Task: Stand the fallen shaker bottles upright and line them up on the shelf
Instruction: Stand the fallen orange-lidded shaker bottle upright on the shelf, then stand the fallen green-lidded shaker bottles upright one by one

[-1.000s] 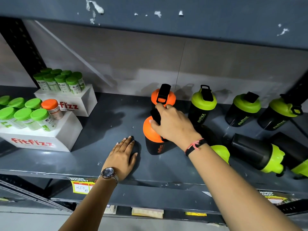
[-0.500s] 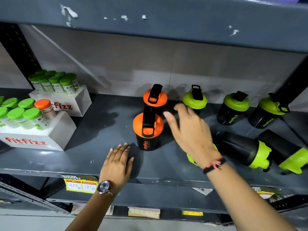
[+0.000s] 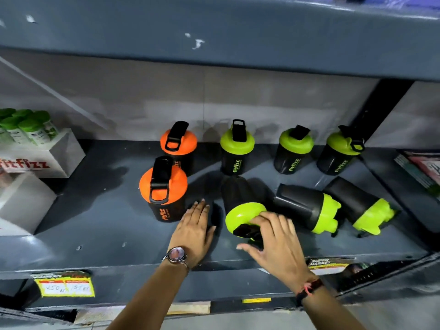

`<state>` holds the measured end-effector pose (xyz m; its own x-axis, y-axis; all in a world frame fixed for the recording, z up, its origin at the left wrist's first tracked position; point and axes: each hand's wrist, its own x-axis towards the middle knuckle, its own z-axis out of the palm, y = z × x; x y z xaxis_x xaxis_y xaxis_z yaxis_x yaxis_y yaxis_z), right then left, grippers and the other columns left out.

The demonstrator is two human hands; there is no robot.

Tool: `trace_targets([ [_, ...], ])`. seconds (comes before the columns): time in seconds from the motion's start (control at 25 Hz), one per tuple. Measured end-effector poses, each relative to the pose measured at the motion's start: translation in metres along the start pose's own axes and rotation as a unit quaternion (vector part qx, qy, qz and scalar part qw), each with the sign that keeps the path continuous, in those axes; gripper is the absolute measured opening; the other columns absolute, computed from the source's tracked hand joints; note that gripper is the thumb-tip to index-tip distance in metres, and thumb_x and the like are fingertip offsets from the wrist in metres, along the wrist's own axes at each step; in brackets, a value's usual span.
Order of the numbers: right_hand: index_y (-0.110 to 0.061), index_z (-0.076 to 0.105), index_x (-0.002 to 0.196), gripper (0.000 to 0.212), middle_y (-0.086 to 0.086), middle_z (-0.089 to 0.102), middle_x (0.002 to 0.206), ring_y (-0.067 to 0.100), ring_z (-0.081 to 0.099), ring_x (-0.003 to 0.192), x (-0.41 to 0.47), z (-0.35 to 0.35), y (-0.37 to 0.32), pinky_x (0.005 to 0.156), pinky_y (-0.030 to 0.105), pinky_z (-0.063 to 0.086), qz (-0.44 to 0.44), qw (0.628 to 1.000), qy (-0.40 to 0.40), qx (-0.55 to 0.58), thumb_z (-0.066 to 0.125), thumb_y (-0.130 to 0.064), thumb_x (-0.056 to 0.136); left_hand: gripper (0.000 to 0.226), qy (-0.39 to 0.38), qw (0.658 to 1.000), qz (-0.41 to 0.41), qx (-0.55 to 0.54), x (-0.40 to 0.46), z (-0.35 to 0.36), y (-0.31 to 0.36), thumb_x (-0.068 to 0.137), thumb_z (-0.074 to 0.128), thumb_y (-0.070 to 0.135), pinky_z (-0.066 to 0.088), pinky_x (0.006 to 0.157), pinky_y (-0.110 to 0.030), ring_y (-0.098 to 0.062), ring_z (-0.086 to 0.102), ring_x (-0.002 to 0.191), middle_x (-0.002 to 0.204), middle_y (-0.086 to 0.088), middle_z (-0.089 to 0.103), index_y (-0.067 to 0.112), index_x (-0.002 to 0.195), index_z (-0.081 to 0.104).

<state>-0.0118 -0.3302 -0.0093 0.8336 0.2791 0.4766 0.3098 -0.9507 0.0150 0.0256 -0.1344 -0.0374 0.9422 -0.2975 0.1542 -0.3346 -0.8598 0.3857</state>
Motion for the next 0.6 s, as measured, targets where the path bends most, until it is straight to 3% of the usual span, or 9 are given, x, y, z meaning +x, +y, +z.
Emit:
trace_targets([
  [0.08,-0.018,0.049,0.094,0.038,0.005,0.065,0.085,0.022,0.050,0.079,-0.003,0.004,0.003,0.072,0.031,0.033,0.003,1.000,0.005,0.004,0.052,-0.051,0.075,0.051,0.002,1.000,-0.002,-0.004,0.003,0.008,-0.004,0.093,0.042,0.026,0.012,0.115,-0.034,-0.027,0.019,0.139,0.150,-0.016,0.023,0.004,0.135,0.025],
  [0.2,-0.016,0.057,0.086,0.032,0.003,0.066,0.080,0.025,0.062,0.069,0.005,-0.006,0.008,0.070,0.031,0.034,-0.017,0.999,0.027,0.015,0.072,-0.035,0.065,0.050,-0.003,1.000,-0.007,-0.014,0.004,0.013,-0.009,0.093,0.042,0.028,0.013,0.115,-0.032,-0.023,0.020,0.139,0.150,-0.011,0.026,0.009,0.136,0.026],
  [0.32,-0.016,0.060,0.090,0.031,0.002,0.067,0.086,0.025,0.064,0.076,0.040,-0.036,0.014,0.074,0.034,0.031,-0.025,0.999,0.026,0.036,0.061,-0.035,0.065,0.049,0.003,1.000,-0.010,-0.025,0.003,0.014,-0.009,0.092,0.044,0.028,0.015,0.115,-0.032,-0.022,0.022,0.138,0.149,-0.010,0.028,0.009,0.135,0.029],
  [0.44,-0.020,0.061,0.095,0.032,0.001,0.064,0.094,0.024,0.062,0.086,0.097,-0.066,0.017,0.074,0.036,0.023,-0.043,0.994,-0.080,0.057,0.064,-0.032,0.066,0.049,0.005,1.000,-0.010,-0.028,0.003,0.013,-0.009,0.092,0.044,0.028,0.016,0.115,-0.032,-0.022,0.021,0.139,0.149,-0.010,0.027,0.009,0.135,0.029],
  [0.6,-0.022,0.060,0.103,0.030,0.001,0.059,0.107,0.022,0.056,0.103,0.157,-0.068,0.015,0.088,0.041,0.029,-0.045,0.964,-0.247,0.085,0.065,-0.029,0.074,0.049,0.006,0.999,-0.014,-0.036,0.003,0.011,-0.009,0.092,0.044,0.028,0.016,0.115,-0.032,-0.022,0.022,0.138,0.150,-0.010,0.027,0.010,0.135,0.029],
])
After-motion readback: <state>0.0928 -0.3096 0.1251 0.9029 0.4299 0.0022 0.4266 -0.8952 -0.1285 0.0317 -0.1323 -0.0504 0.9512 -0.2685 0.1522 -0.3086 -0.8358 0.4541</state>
